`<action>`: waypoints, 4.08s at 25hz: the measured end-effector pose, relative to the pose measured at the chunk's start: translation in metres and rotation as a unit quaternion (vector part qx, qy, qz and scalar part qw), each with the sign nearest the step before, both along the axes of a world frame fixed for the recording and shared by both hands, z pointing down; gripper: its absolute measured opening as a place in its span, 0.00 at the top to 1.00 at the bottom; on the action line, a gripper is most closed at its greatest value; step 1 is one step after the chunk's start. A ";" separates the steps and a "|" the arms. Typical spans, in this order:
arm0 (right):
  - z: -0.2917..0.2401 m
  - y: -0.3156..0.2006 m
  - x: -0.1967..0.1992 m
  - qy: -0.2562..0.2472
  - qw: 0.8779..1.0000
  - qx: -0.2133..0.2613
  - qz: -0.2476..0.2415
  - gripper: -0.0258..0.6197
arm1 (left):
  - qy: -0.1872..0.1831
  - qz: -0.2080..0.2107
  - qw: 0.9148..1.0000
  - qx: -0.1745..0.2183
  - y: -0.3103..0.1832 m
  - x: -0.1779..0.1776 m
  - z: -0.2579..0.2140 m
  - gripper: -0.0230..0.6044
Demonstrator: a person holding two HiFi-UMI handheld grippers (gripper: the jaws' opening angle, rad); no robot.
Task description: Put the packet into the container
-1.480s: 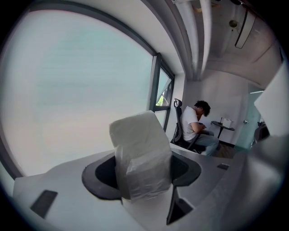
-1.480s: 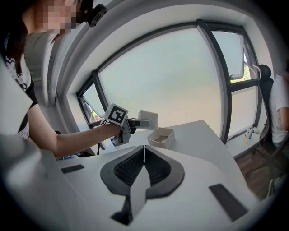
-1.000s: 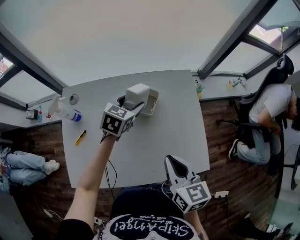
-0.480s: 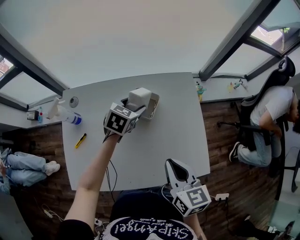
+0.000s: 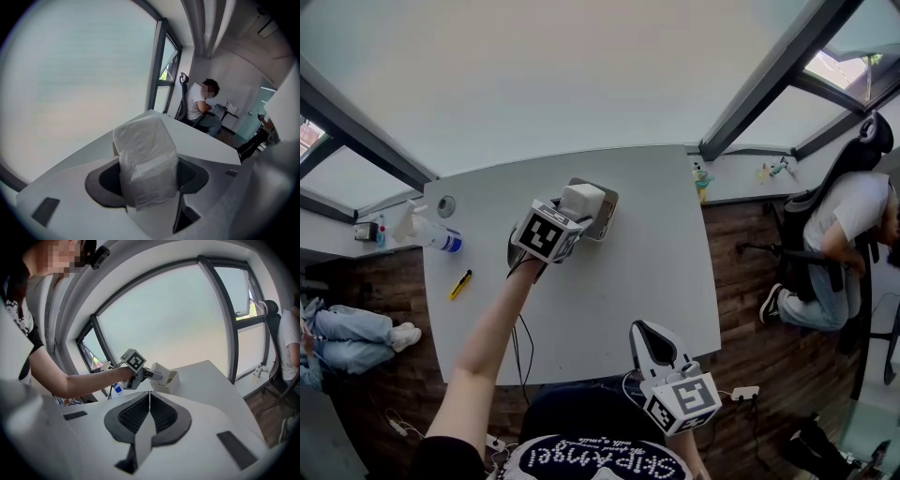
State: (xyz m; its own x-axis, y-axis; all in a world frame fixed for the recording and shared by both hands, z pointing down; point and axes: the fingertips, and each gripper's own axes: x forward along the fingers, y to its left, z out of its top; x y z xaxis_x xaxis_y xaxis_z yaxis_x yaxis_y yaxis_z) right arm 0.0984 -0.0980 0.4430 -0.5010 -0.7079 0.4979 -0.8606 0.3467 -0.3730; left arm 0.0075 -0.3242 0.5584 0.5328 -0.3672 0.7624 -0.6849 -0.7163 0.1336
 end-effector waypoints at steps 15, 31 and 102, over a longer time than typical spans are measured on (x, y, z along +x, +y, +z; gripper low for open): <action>0.008 -0.006 0.003 -0.004 1.000 -0.015 0.008 0.93 | -0.055 0.038 0.996 -0.068 0.001 0.000 0.025 0.51; 0.014 -0.009 0.006 -0.008 1.000 -0.026 0.009 0.93 | -0.062 0.036 0.992 -0.104 -0.010 0.011 0.031 0.51; -0.014 0.006 -0.026 -0.015 0.998 0.028 -0.050 0.93 | 0.121 -0.053 0.953 0.271 0.021 -0.015 -0.188 0.44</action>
State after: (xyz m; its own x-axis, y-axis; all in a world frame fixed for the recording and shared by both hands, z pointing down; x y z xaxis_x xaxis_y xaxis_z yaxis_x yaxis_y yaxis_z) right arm 0.0721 -0.0917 0.4286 -0.5848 -0.6798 0.4426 -0.8092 0.4511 -0.3763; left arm -0.0070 -0.3028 0.3703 0.6072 -0.7339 0.3045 -0.7534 -0.6535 -0.0728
